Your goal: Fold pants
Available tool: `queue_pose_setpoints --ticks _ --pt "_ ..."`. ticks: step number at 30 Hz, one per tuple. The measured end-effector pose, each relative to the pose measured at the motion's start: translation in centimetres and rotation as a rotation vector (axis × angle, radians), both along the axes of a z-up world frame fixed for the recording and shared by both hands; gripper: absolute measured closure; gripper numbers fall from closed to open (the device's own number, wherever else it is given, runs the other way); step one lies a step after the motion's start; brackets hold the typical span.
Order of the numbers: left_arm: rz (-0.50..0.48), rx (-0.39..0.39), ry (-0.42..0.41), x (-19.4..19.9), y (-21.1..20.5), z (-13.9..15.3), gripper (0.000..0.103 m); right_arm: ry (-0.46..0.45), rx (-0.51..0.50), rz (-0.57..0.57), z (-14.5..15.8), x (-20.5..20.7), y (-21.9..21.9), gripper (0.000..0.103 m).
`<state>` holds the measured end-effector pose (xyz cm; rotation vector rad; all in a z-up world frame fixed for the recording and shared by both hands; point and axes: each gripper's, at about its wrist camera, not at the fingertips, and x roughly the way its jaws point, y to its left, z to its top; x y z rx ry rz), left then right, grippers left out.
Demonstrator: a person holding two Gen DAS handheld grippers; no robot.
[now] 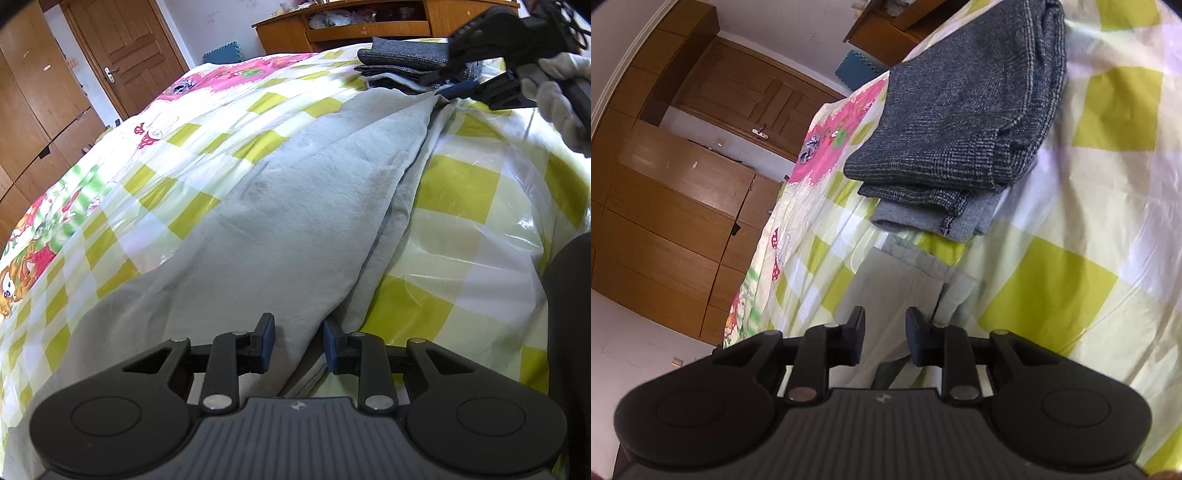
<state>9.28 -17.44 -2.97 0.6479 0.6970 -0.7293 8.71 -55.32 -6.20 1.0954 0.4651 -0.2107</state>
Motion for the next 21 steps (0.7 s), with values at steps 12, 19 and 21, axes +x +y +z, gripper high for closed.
queue_pose_setpoints --ticks 12,19,21 --pt "0.003 -0.013 0.001 0.2 0.1 -0.1 0.060 -0.011 -0.020 0.057 3.2 -1.8 0.8 0.080" --pt "0.013 -0.015 -0.003 0.1 0.0 0.0 0.059 0.062 0.034 0.082 1.1 -1.5 2.1 0.070" --pt "0.014 -0.013 -0.004 0.1 -0.1 0.1 0.059 0.063 0.073 0.075 0.3 -0.8 2.0 0.069"
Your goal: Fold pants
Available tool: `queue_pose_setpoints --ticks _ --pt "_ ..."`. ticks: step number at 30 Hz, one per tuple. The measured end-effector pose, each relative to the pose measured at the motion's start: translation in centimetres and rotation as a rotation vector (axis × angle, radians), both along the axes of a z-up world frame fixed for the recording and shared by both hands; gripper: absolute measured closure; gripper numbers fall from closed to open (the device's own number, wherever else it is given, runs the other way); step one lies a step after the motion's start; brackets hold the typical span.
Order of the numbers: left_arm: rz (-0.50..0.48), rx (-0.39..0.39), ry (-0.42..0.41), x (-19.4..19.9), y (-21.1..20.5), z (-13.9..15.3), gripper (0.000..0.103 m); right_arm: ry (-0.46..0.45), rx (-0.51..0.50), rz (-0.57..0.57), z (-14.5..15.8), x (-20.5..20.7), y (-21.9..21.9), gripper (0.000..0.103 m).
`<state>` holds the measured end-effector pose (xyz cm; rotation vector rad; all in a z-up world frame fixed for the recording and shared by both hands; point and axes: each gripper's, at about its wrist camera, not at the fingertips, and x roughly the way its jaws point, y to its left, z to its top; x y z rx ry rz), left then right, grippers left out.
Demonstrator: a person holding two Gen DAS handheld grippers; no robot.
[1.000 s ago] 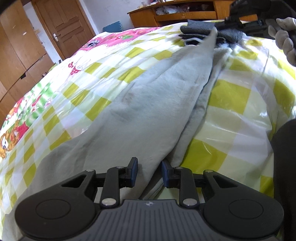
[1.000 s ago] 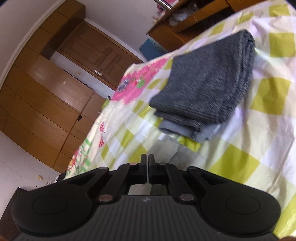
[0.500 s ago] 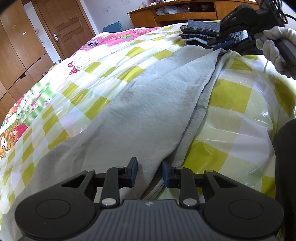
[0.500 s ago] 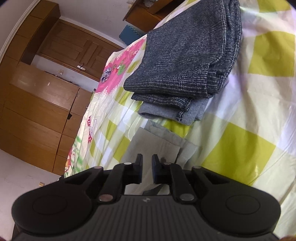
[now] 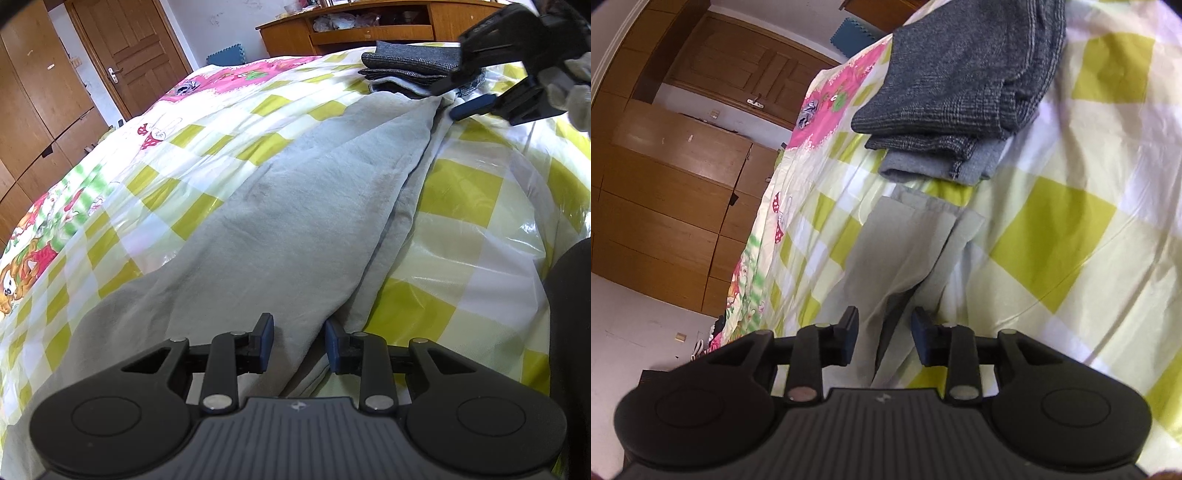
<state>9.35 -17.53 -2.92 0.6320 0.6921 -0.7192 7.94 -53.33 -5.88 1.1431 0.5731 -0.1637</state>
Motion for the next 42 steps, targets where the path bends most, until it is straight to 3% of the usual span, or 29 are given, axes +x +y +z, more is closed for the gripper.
queue_pose_setpoints --ticks 10,18,19,20,21,23,27,29,31,34,36,38,42 --pt "-0.004 -0.005 0.003 0.3 0.1 0.0 0.057 0.022 -0.101 0.010 1.9 0.5 0.2 0.066" --pt "0.005 -0.010 0.004 0.4 0.1 -0.1 0.055 0.013 -0.070 0.033 0.8 2.8 0.1 0.066" --pt "0.004 -0.008 0.003 0.4 0.0 -0.1 0.055 0.017 -0.073 0.032 0.5 3.2 0.1 0.070" --pt "0.002 -0.006 0.002 0.4 0.0 -0.1 0.055 0.020 -0.069 0.025 0.0 3.5 0.0 0.091" --pt "-0.001 -0.003 0.001 0.4 -0.1 -0.1 0.055 0.022 -0.051 0.016 -0.5 3.7 -0.2 0.100" --pt "-0.004 -0.001 0.002 0.4 -0.1 0.0 0.055 -0.014 -0.011 0.000 -0.5 3.1 -0.8 0.100" --pt "0.000 -0.050 0.011 0.3 0.3 0.9 0.055 -0.156 -0.084 -0.007 3.5 0.3 -0.6 0.100" --pt "-0.015 -0.063 0.014 0.0 0.2 1.2 0.055 -0.175 -0.122 -0.017 4.6 -0.7 -0.7 0.100" --pt "-0.026 -0.050 0.023 -0.2 -0.2 0.7 0.055 -0.102 -0.162 0.011 3.6 -0.1 -0.9 0.096" --pt "-0.034 -0.015 0.008 -0.5 -0.7 -0.5 0.054 0.062 -0.135 0.014 0.6 0.7 -1.3 0.096" --pt "-0.024 -0.025 0.017 -0.3 -0.6 -0.3 0.054 0.032 -0.098 -0.030 0.2 -0.5 -1.7 0.093" --pt "-0.023 -0.028 0.025 -0.1 -0.4 -0.2 0.053 -0.007 -0.080 -0.071 0.5 -1.9 -2.1 0.076" --pt "-0.025 -0.021 0.015 0.0 -0.3 -0.3 0.052 0.012 -0.124 -0.067 0.8 -3.0 -2.0 0.073"
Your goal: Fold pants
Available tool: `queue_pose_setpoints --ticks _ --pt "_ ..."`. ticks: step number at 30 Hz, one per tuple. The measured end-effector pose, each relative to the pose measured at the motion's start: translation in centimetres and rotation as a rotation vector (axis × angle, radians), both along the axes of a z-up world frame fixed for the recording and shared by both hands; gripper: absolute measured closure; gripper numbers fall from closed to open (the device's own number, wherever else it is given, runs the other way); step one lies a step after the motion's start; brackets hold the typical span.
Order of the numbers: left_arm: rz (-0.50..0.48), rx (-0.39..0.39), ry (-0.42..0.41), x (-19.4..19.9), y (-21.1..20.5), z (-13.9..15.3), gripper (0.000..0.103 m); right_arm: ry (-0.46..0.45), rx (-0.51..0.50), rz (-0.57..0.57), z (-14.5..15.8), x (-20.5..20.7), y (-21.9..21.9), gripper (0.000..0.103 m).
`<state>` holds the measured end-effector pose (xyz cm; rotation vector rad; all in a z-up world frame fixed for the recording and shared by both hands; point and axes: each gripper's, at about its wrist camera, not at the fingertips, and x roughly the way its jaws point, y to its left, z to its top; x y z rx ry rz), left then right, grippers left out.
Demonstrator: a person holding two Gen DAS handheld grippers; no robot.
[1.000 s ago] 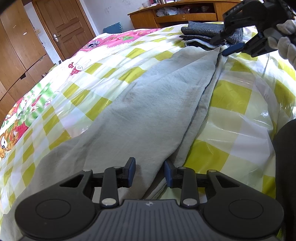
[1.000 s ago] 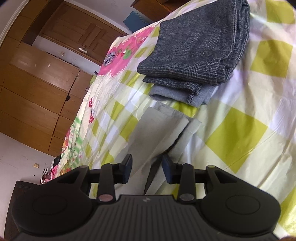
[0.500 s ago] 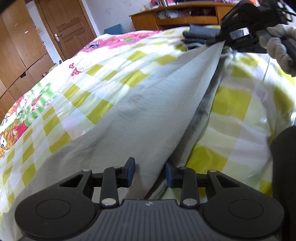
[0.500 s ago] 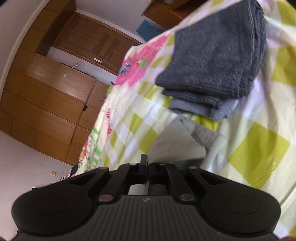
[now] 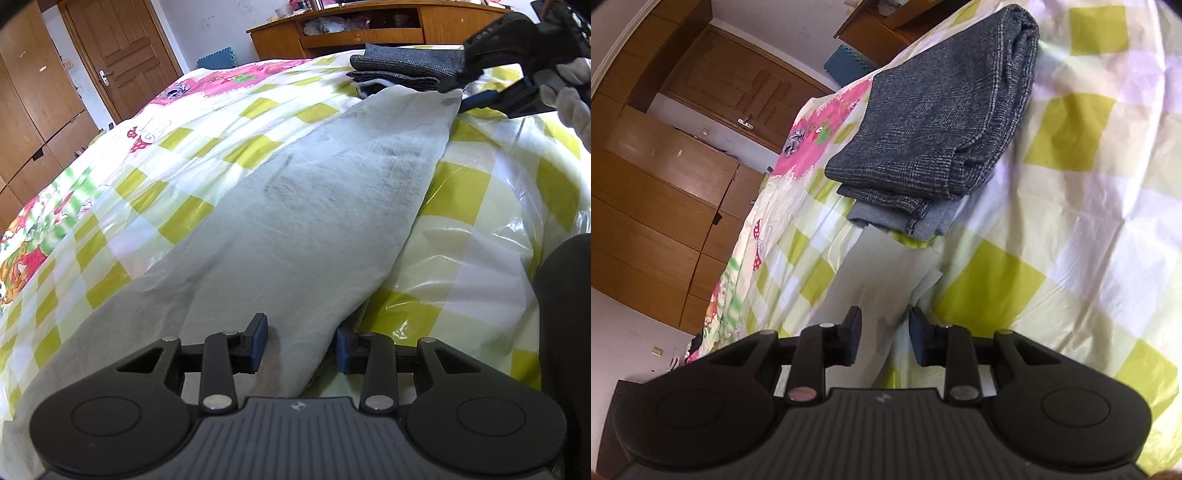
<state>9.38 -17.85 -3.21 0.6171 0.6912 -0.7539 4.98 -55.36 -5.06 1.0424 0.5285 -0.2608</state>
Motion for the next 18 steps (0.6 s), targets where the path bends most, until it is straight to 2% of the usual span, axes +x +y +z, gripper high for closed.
queue_pose_setpoints --ticks 5,7,9,10,11,12,15,18 --pt "0.006 0.001 -0.007 -0.1 -0.2 -0.1 0.052 0.019 0.012 -0.001 -0.4 1.9 0.2 0.073" --pt "0.004 0.006 -0.009 -0.1 -0.1 0.1 0.052 0.061 -0.064 -0.001 0.6 2.5 0.6 0.073" --pt "-0.003 0.010 -0.016 -0.1 0.0 0.1 0.052 0.059 -0.112 -0.005 1.3 2.3 0.9 0.074" --pt "-0.004 0.008 -0.017 -0.1 0.1 0.1 0.052 0.056 -0.130 0.005 1.5 2.2 1.1 0.082" --pt "-0.004 0.005 -0.015 -0.1 0.2 0.1 0.051 0.053 -0.151 0.017 1.8 2.2 1.2 0.094" --pt "-0.002 0.000 -0.013 -0.1 0.2 0.0 0.051 0.043 -0.154 0.032 2.0 2.3 1.2 0.099" --pt "0.007 -0.010 -0.006 0.2 0.3 0.0 0.051 -0.013 -0.085 0.079 2.5 3.6 0.8 0.100" --pt "0.024 -0.020 -0.002 0.4 0.5 0.3 0.051 -0.162 -0.043 0.103 5.0 4.3 0.5 0.100"
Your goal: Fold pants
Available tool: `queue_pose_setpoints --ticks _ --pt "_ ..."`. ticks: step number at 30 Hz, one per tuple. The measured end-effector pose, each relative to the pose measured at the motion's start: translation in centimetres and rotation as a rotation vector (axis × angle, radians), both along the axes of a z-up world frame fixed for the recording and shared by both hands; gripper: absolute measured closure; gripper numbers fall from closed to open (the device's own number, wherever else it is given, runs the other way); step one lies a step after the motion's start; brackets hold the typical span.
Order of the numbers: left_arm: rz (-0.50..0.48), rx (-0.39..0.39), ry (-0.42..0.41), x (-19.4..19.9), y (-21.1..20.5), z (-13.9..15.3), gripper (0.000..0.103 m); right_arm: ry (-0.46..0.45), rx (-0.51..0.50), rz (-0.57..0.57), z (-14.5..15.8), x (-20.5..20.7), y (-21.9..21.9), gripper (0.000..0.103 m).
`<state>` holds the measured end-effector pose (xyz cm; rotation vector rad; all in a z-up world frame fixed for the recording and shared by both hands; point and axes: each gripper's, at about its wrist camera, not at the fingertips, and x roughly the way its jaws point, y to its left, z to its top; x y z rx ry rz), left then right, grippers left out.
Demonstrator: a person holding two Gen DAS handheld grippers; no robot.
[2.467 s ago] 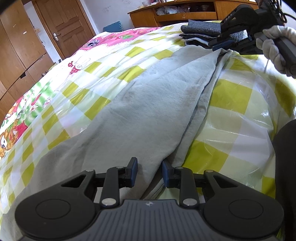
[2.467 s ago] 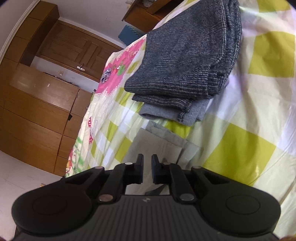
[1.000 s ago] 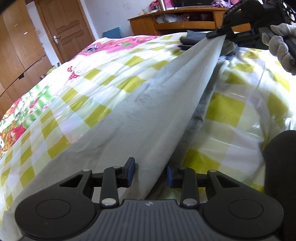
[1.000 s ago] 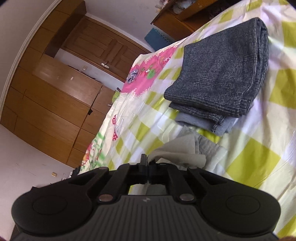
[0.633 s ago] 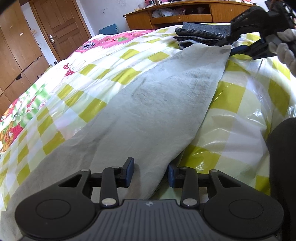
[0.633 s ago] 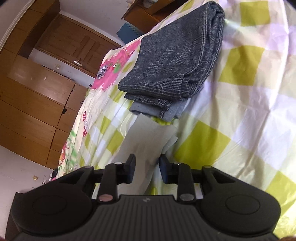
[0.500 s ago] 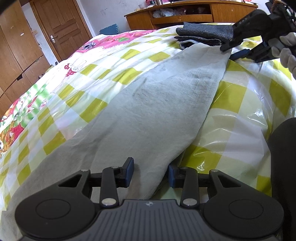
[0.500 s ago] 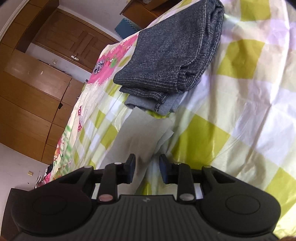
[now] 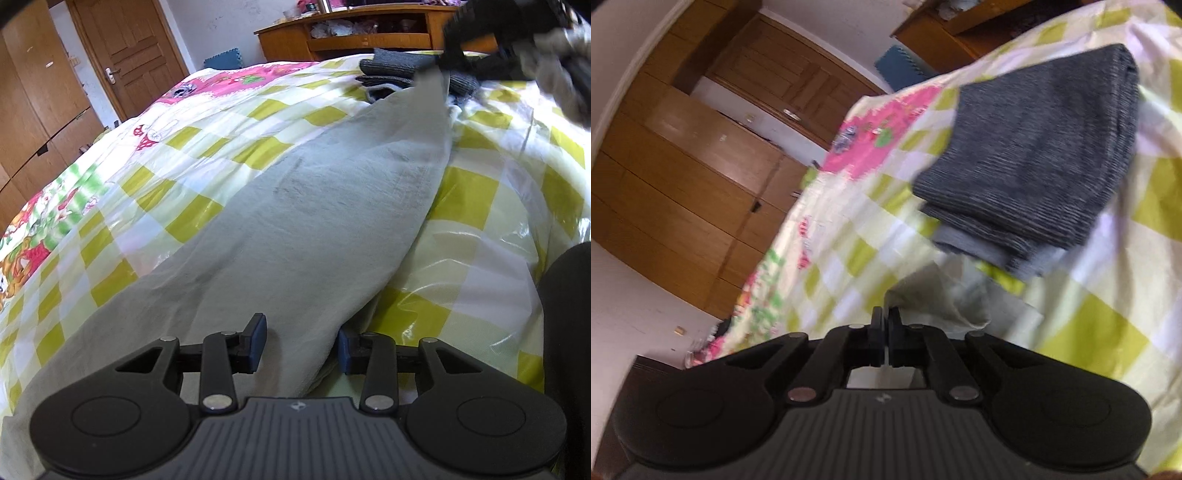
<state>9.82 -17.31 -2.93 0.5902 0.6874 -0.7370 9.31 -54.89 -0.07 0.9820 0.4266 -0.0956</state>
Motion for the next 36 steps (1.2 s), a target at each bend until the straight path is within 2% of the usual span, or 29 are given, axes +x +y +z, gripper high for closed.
queue_pose_setpoints --ticks 2,4,6,8,9,12,14,16,19,20,22,23,25,27,28,29,31,36 --pt "0.007 -0.003 -0.004 0.0 0.2 0.1 0.051 -0.075 -0.022 0.001 1.8 0.0 0.0 0.100" --pt "0.009 -0.005 -0.008 0.0 0.2 0.1 0.051 -0.092 -0.045 -0.004 2.0 -0.3 -0.1 0.100" --pt "0.006 -0.001 -0.005 0.0 0.1 -0.2 0.051 0.000 -0.077 -0.007 -0.2 0.2 -0.5 0.100" --pt "0.005 -0.002 -0.008 -0.2 0.1 -0.4 0.051 0.160 -0.077 -0.025 -3.2 0.6 -1.0 0.099" --pt "0.004 -0.001 -0.012 -0.2 0.0 -0.4 0.051 0.184 -0.075 -0.030 -4.0 0.1 -1.2 0.098" --pt "0.003 -0.008 -0.004 -0.2 0.2 -0.4 0.051 0.168 -0.010 -0.057 -5.0 -1.5 -2.0 0.094" --pt "-0.003 -0.003 -0.003 -0.1 0.1 -0.4 0.050 0.145 0.048 -0.058 -5.4 -1.8 -2.6 0.081" --pt "-0.006 0.004 -0.005 0.0 0.0 -0.3 0.050 0.151 0.036 -0.065 -5.2 -1.2 -2.9 0.076" --pt "0.000 0.008 -0.008 -0.1 -0.1 -0.3 0.050 0.123 0.046 -0.078 -4.6 -0.1 -3.2 0.076" --pt "0.002 0.009 -0.009 -0.1 -0.2 -0.3 0.050 0.103 0.049 -0.074 -4.2 0.0 -3.2 0.083" --pt "0.001 0.011 -0.011 -0.1 -0.2 -0.3 0.050 0.059 -0.016 -0.087 -3.0 -0.3 -2.8 0.085" --pt "-0.001 0.012 -0.011 -0.1 -0.2 -0.3 0.050 0.054 -0.064 -0.113 -2.4 -0.7 -2.6 0.082" --pt "-0.004 0.011 -0.012 -0.2 -0.1 -0.4 0.050 0.098 -0.093 -0.147 -2.5 -1.4 -3.1 0.081" --pt "-0.004 0.007 -0.011 -0.2 0.0 -0.3 0.050 0.131 -0.027 -0.141 -3.4 -2.5 -3.7 0.080" --pt "-0.004 0.005 -0.011 -0.1 0.0 -0.3 0.050 0.143 0.003 -0.136 -3.7 -3.2 -3.7 0.077" --pt "-0.004 0.002 -0.011 -0.1 0.1 -0.4 0.050 0.152 0.020 -0.131 -4.0 -3.8 -3.5 0.067" --pt "-0.003 -0.002 -0.011 -0.1 0.1 -0.4 0.050 0.172 0.038 -0.117 -4.5 -4.5 -2.9 0.055" --pt "-0.008 0.005 -0.015 -0.2 0.1 -0.4 0.050 0.167 0.075 -0.108 -5.6 -3.3 -2.0 0.055"
